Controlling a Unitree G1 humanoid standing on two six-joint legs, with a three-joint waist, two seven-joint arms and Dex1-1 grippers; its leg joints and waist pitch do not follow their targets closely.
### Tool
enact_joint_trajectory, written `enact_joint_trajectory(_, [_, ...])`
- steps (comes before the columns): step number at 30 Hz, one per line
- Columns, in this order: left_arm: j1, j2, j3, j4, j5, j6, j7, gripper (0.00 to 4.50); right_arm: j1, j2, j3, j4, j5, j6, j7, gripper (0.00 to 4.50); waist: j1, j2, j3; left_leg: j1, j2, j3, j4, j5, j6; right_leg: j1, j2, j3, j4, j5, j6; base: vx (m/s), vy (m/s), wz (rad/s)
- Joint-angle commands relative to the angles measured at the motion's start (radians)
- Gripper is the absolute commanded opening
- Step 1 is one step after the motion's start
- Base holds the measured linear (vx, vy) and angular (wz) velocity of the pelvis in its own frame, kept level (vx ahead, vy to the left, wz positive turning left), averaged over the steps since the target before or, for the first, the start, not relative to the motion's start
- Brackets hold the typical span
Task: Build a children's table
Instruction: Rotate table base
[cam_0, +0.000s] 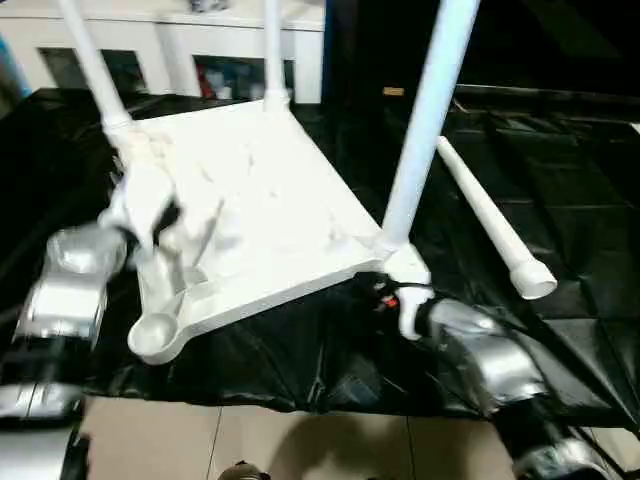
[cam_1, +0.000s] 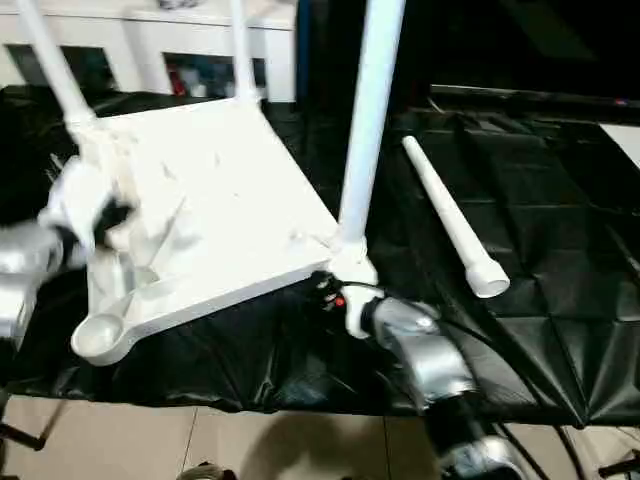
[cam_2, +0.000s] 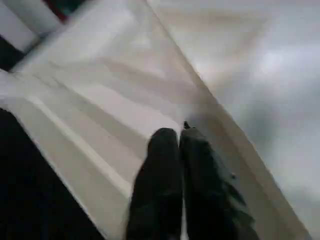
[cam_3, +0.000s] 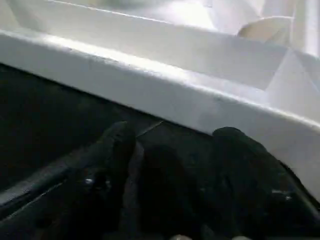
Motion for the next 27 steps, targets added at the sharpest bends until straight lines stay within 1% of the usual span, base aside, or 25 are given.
enact_joint_trajectory(1, [0.007, 0.013, -0.045, 0.006, 0.017, 0.020, -0.037, 0.00, -0.034, 0.008, -0.012, 0.024, -0.019, 0.006, -0.047, 2.47, -0.001, 0.014, -0.066, 0.015, 0.051, -0.030, -0.069, -0.254, -0.013, 0.045, -0.073, 0.063, -0.067, -0.258, -0.163, 0.000, 0.000, 0.00])
enact_joint_trajectory(2, [0.011, 0.021, -0.064, 0.015, 0.034, 0.026, -0.047, 0.00, -0.047, 0.015, -0.016, 0.039, -0.022, 0.004, -0.060, 2.41, -0.002, 0.013, -0.065, 0.014, 0.051, -0.030, -0.071, -0.259, -0.015, 0.044, -0.072, 0.062, -0.068, -0.262, -0.161, 0.000, 0.000, 0.00])
enact_joint_trajectory(3, [0.009, 0.027, -0.070, 0.026, 0.047, 0.029, -0.042, 0.00, -0.056, 0.018, -0.017, 0.048, -0.024, -0.001, -0.067, 2.34, -0.004, 0.017, -0.066, 0.014, 0.049, -0.031, -0.070, -0.263, -0.020, 0.045, -0.072, 0.062, -0.068, -0.260, -0.158, 0.000, 0.000, 0.00])
enact_joint_trajectory(5, [0.007, 0.033, -0.078, 0.035, 0.056, 0.034, -0.048, 0.00, -0.065, 0.021, -0.017, 0.058, -0.027, -0.009, -0.072, 2.11, -0.005, 0.015, -0.066, 0.013, 0.049, -0.031, -0.070, -0.268, -0.022, 0.048, -0.073, 0.063, -0.068, -0.257, -0.155, 0.000, 0.000, 0.00])
enact_joint_trajectory(6, [0.005, 0.038, -0.083, 0.037, 0.059, 0.037, -0.056, 0.00, -0.070, 0.022, -0.017, 0.063, -0.028, -0.012, -0.075, 2.02, -0.006, 0.014, -0.067, 0.014, 0.049, -0.031, -0.070, -0.264, -0.023, 0.048, -0.072, 0.063, -0.066, -0.250, -0.155, 0.000, 0.000, 0.00])
enact_joint_trajectory(7, [0.005, 0.042, -0.089, 0.036, 0.062, 0.046, -0.064, 0.00, -0.078, 0.024, -0.021, 0.073, -0.028, -0.012, -0.084, 2.02, -0.008, 0.019, -0.068, 0.014, 0.049, -0.031, -0.069, -0.258, -0.023, 0.048, -0.072, 0.062, -0.064, -0.224, -0.165, 0.000, 0.000, 0.00])
enact_joint_trajectory(9, [0.005, 0.056, -0.106, 0.028, 0.065, 0.066, -0.079, 0.00, -0.094, 0.027, -0.029, 0.097, -0.030, -0.019, -0.100, 1.88, -0.013, 0.019, -0.069, 0.013, 0.049, -0.031, -0.068, -0.248, -0.023, 0.049, -0.071, 0.062, -0.060, -0.195, -0.181, 0.000, 0.000, 0.00])
enact_joint_trajectory(11, [0.006, 0.064, -0.107, 0.017, 0.061, 0.079, -0.081, 0.00, -0.104, 0.026, -0.032, 0.114, -0.030, -0.030, -0.101, 1.62, -0.015, 0.018, -0.069, 0.012, 0.047, -0.030, -0.067, -0.248, -0.020, 0.051, -0.071, 0.062, -0.059, -0.190, -0.188, 0.000, 0.000, 0.00])
enact_joint_trajectory(13, [0.004, 0.071, -0.115, 0.016, 0.064, 0.086, -0.087, 0.00, -0.111, 0.026, -0.032, 0.128, -0.032, -0.039, -0.104, 1.56, -0.019, 0.018, -0.069, 0.012, 0.047, -0.030, -0.066, -0.246, -0.018, 0.051, -0.071, 0.062, -0.058, -0.188, -0.193, 0.000, 0.000, 0.00])
enact_joint_trajectory(14, [0.001, 0.077, -0.118, 0.017, 0.066, 0.090, -0.092, 0.00, -0.121, 0.026, -0.034, 0.142, -0.033, -0.044, -0.106, 1.52, -0.021, 0.021, -0.069, 0.011, 0.046, -0.031, -0.066, -0.245, -0.018, 0.053, -0.070, 0.061, -0.057, -0.187, -0.196, 0.000, 0.000, 0.00])
enact_joint_trajectory(15, [0.000, 0.079, -0.118, 0.018, 0.066, 0.088, -0.090, 0.00, -0.124, 0.026, -0.034, 0.147, -0.033, -0.046, -0.107, 1.34, -0.022, 0.020, -0.069, 0.011, 0.046, -0.031, -0.066, -0.245, -0.017, 0.053, -0.069, 0.061, -0.058, -0.187, -0.197, 0.000, 0.000, 0.00])
enact_joint_trajectory(17, [-0.014, 0.075, -0.091, 0.019, 0.060, 0.073, -0.050, 0.00, -0.131, 0.025, -0.037, 0.158, -0.033, -0.052, -0.106, 1.14, -0.022, 0.020, -0.070, 0.012, 0.046, -0.029, -0.064, -0.243, -0.015, 0.053, -0.069, 0.062, -0.058, -0.178, -0.200, 0.000, 0.000, 0.00])
enact_joint_trajectory(20, [-0.045, 0.071, -0.033, 0.015, 0.041, 0.063, 0.019, 0.00, -0.140, 0.021, -0.038, 0.172, -0.032, -0.060, -0.104, 1.06, -0.022, 0.021, -0.070, 0.014, 0.047, -0.029, -0.063, -0.244, -0.015, 0.053, -0.067, 0.060, -0.057, -0.167, -0.205, 0.000, 0.000, 0.00])
enact_joint_trajectory(21, [-0.054, 0.077, -0.013, 0.012, 0.038, 0.060, 0.046, 0.00, -0.141, 0.021, -0.037, 0.175, -0.033, -0.064, -0.102, 0.84, -0.021, 0.021, -0.070, 0.015, 0.047, -0.029, -0.062, -0.246, -0.015, 0.053, -0.067, 0.060, -0.056, -0.168, -0.206, 0.000, 0.000, 0.00])
enact_joint_trajectory(22, [-0.058, 0.078, -0.003, 0.011, 0.036, 0.061, 0.059, 0.00, -0.141, 0.021, -0.037, 0.176, -0.033, -0.065, -0.102, 0.84, -0.020, 0.020, -0.070, 0.014, 0.046, -0.029, -0.063, -0.246, -0.014, 0.053, -0.066, 0.060, -0.057, -0.171, -0.204, 0.000, 0.000, 0.00])
enact_joint_trajectory(23, [-0.063, 0.090, 0.009, 0.003, 0.035, 0.070, 0.076, 0.00, -0.142, 0.022, -0.037, 0.181, -0.034, -0.070, -0.099, 0.72, -0.019, 0.019, -0.069, 0.015, 0.046, -0.029, -0.063, -0.250, -0.014, 0.053, -0.067, 0.060, -0.057, -0.179, -0.202, 0.000, 0.000, 0.00])
enact_joint_trajectory(25, [-0.063, 0.098, 0.010, -0.002, 0.037, 0.076, 0.083, 0.00, -0.144, 0.022, -0.038, 0.187, -0.035, -0.075, -0.098, 0.65, -0.018, 0.019, -0.070, 0.014, 0.046, -0.030, -0.063, -0.247, -0.014, 0.053, -0.067, 0.060, -0.056, -0.187, -0.196, 0.000, 0.000, 0.00])
enact_joint_trajectory(26, [-0.059, 0.104, 0.005, -0.005, 0.039, 0.086, 0.077, 0.00, -0.145, 0.023, -0.038, 0.191, -0.035, -0.078, -0.097, 0.41, -0.018, 0.019, -0.070, 0.014, 0.047, -0.030, -0.062, -0.246, -0.015, 0.052, -0.068, 0.060, -0.056, -0.186, -0.197, 0.000, 0.000, 0.00])
enact_joint_trajectory(27, [-0.052, 0.110, -0.005, -0.006, 0.040, 0.094, 0.062, 0.00, -0.147, 0.024, -0.038, 0.195, -0.034, -0.081, -0.097, 0.41, -0.018, 0.018, -0.070, 0.014, 0.046, -0.029, -0.062, -0.240, -0.013, 0.052, -0.067, 0.061, -0.055, -0.182, -0.198, 0.000, 0.000, 0.00])
